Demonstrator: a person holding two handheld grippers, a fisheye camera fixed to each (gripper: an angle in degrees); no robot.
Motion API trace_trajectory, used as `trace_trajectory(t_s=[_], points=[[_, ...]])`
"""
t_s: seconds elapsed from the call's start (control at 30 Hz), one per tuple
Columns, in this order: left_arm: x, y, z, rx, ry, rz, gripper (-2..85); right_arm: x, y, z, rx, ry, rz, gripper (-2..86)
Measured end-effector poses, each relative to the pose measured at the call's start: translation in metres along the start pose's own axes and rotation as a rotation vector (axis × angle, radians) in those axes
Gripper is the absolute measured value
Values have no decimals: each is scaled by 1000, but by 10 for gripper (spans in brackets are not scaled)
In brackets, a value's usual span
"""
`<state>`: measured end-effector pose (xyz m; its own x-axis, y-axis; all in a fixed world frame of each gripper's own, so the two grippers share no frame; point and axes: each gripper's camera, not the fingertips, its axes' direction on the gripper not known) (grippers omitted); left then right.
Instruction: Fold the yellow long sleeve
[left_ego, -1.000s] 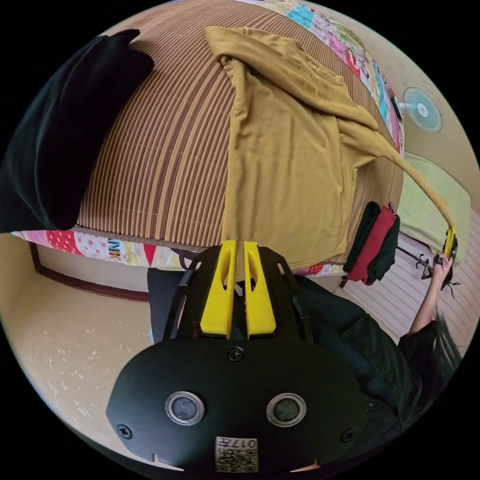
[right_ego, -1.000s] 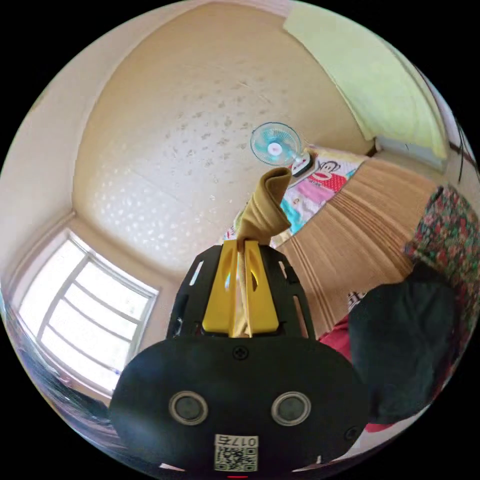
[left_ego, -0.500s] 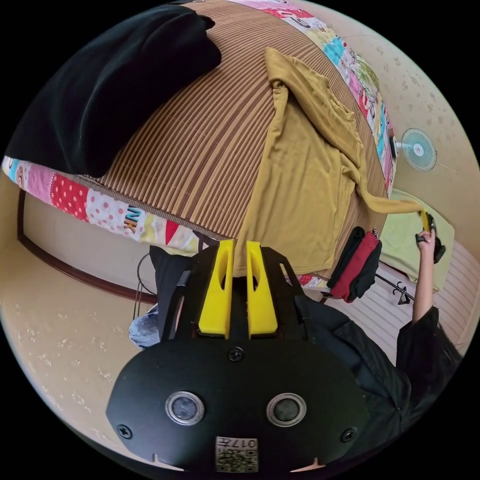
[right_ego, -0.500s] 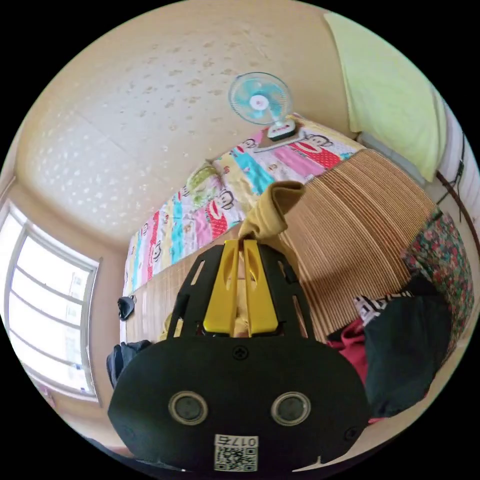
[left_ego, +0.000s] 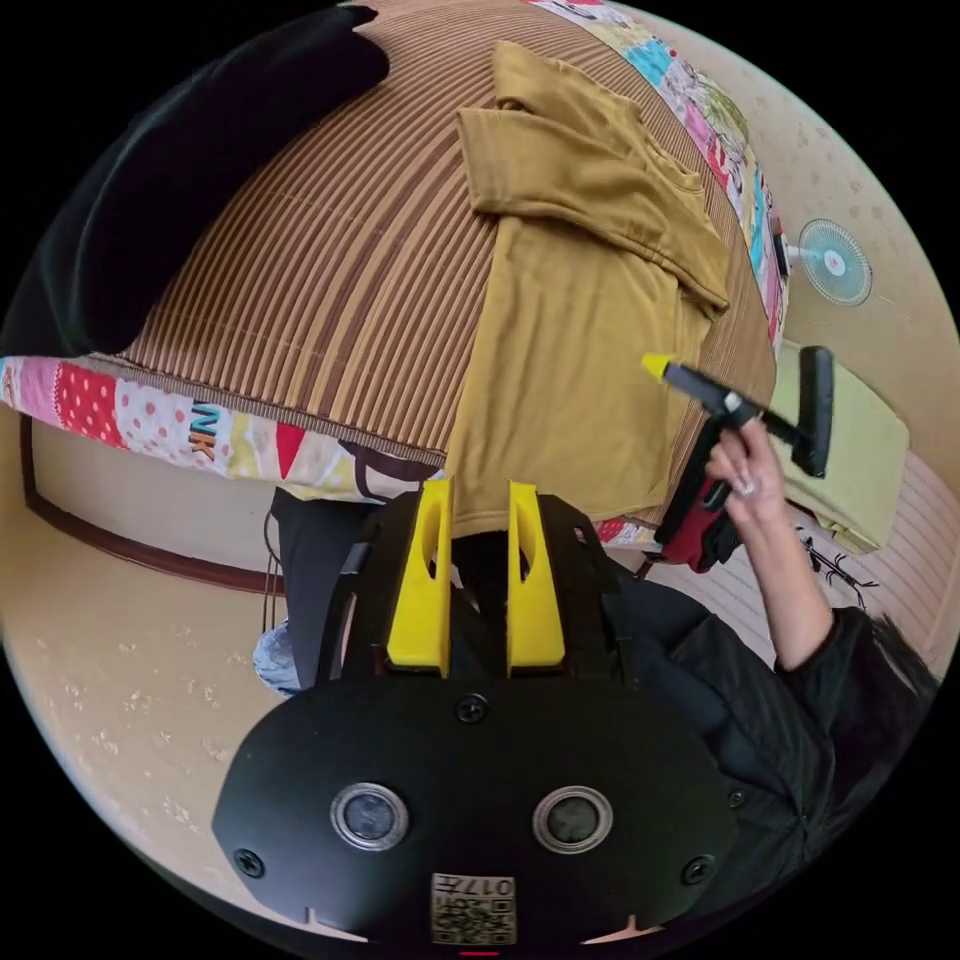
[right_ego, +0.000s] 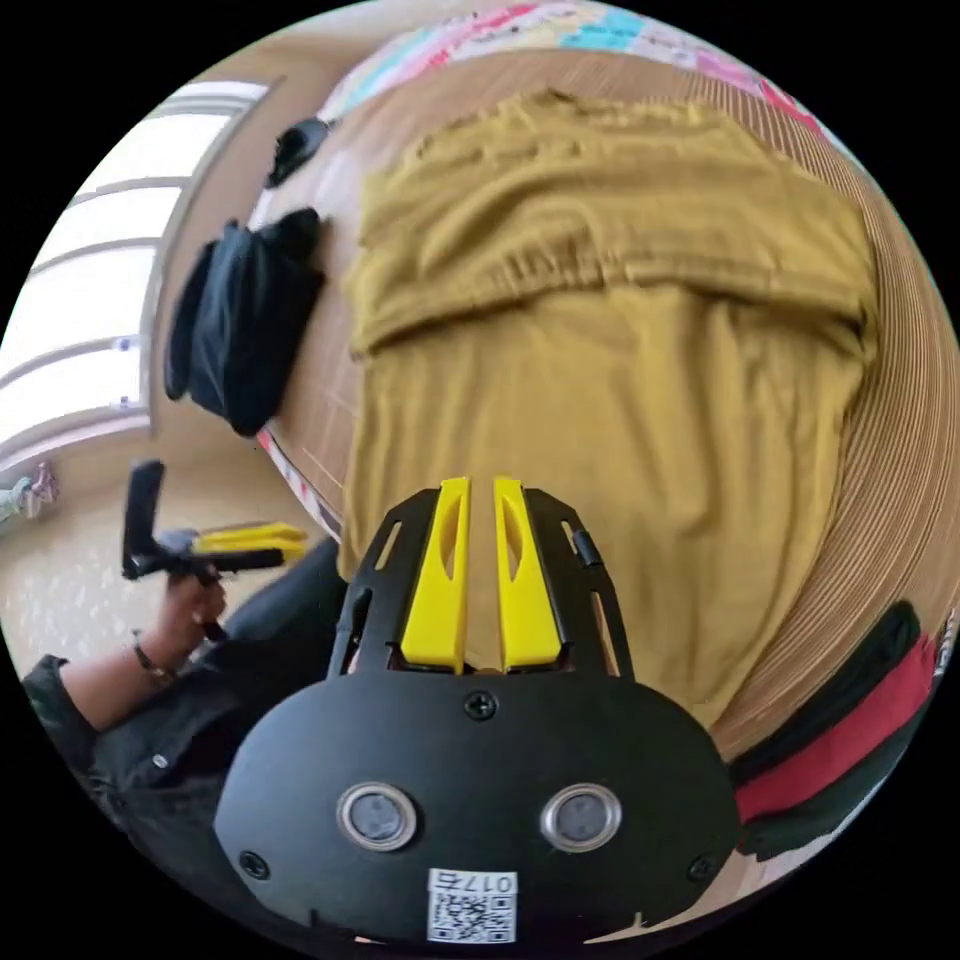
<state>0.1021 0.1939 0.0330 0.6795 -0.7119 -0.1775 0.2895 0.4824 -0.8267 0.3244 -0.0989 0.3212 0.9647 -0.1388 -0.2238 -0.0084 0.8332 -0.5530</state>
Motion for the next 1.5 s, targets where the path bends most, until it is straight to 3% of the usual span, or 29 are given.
trace_trajectory(t_s=[0.13, 0.27, 0.47, 0.57, 0.67, 0.8, 0.9, 1.0, 1.07, 1.17, 1.33, 1.5], points=[[-20, -11, 5, -58, -32, 3, 88, 59, 75, -13, -21, 52, 82, 51], [-42, -27, 11, -126, -56, 1, 99, 123, 127, -67, 90, 128, 270, 57], [-66, -48, 22, -246, -139, 39, 108, 180, 156, -98, 134, 121, 436, 93], [-78, -57, 21, -254, -140, 32, 105, 198, 164, -74, 63, 68, 467, 101], [-93, -64, 17, -264, -126, 8, 91, 201, 183, -79, 157, 81, 468, 94], [-111, -68, 6, -315, -19, 28, 45, 212, 204, -89, 126, 38, 466, 57], [-133, -63, -13, -395, 193, 110, 41, 220, 239, -98, 152, -135, 387, 21], [-173, -46, -42, -415, 513, 120, 40, 239, 294, -114, 275, -435, 389, 12], [-208, -25, -67, -361, 800, 113, 39, 255, 346, -121, 425, -744, 375, 8], [-247, 3, -90, -185, 1152, 92, 40, 268, 396, -117, 556, -977, 337, 6], [-268, 4, -92, 90, 1361, 34, 39, 288, 391, -108, 777, -1238, 302, 5], [-247, -67, -101, 296, 1458, 16, 40, 302, 280, -146, 893, -1213, 229, 4]])
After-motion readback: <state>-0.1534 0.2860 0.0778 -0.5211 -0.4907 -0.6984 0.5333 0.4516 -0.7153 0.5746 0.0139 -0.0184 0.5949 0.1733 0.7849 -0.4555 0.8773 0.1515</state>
